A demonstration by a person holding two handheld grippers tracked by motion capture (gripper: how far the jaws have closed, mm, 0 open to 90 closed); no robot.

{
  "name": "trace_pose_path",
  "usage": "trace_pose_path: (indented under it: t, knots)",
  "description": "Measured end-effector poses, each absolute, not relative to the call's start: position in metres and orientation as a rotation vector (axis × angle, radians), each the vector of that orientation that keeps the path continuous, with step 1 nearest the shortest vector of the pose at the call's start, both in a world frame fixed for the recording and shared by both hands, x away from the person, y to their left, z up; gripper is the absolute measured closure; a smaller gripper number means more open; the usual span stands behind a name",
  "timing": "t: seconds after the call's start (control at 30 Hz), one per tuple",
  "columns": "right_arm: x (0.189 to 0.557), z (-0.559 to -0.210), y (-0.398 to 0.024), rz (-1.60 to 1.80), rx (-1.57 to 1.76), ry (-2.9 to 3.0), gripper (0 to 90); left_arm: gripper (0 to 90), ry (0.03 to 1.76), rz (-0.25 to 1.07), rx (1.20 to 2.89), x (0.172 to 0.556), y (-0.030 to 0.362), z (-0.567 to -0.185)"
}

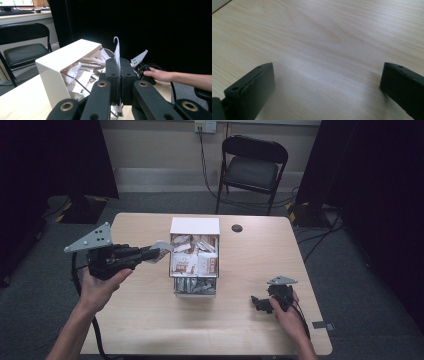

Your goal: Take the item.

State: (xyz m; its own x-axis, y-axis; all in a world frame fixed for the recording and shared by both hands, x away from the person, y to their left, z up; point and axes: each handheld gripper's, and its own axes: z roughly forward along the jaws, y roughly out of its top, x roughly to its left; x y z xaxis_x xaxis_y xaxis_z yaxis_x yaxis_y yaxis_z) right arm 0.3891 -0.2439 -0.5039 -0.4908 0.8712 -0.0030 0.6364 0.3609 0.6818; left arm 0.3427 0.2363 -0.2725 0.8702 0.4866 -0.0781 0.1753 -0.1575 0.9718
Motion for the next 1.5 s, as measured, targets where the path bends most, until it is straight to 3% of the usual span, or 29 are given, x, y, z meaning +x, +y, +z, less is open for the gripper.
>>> trace_pose_path:
  t: [0.63,1.5]
  knots:
    - [0.389,-0.504,-0.244,0.89,1.319,2.264,0.0,87.6,0.641,0.366,1.704,0.352,0.274,-0.283]
    - [0.389,-0.504,-0.244,0.89,1.319,2.264,0.0,87.5,0.772,0.322,1.738,0.373,0.293,-0.322]
